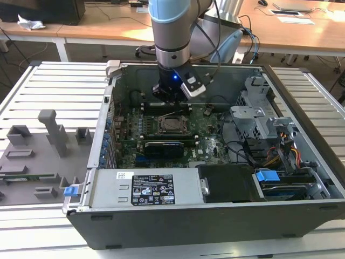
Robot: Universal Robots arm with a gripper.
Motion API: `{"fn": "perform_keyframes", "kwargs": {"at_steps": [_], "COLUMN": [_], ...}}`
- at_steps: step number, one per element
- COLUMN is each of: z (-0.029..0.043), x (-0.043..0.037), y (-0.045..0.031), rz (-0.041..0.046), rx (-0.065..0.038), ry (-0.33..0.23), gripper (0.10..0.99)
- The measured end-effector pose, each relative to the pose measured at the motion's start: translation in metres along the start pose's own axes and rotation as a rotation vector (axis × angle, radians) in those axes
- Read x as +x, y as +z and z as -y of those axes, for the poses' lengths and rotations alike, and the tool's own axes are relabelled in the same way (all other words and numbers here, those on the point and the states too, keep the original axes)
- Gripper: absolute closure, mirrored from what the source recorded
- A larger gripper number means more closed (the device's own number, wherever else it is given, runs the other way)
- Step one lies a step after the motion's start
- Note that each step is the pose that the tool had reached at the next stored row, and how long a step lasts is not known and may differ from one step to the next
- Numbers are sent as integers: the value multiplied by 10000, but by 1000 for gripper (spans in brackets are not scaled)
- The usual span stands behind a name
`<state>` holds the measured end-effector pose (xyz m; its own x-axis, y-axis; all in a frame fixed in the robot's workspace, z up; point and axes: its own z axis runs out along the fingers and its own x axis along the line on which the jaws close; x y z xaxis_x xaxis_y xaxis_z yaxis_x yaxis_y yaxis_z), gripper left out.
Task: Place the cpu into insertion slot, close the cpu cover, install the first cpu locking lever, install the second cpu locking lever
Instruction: 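Install the first cpu locking lever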
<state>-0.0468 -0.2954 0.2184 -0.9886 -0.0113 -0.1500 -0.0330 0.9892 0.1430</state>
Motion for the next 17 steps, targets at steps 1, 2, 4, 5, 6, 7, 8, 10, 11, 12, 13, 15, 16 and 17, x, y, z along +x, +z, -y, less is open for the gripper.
{"fn": "perform_keyframes", "kwargs": {"at_steps": [1,2,4,5,6,7,8,10,11,12,13,15,16,17], "z": [3,4,6,7,7,9,10,13,17,19,20,24,25,26], "x": [1,2,3,6,9,12,13,17,21,23,24,26,26,26], "y": [2,6,16,22,27,35,43,66,92,104,113,142,150,155], "rz": [0,1,6,9,11,14,17,22,24,26,27,30,31,32], "rx": [3,5,10,13,16,20,22,26,31,33,35,51,65,74], "ry": [10,23,51,71,90,111,128,158,181,190,195,214,224,231], "gripper": [980,980,980,980,980,980,980,980,980,980,980,980,980,980]}}
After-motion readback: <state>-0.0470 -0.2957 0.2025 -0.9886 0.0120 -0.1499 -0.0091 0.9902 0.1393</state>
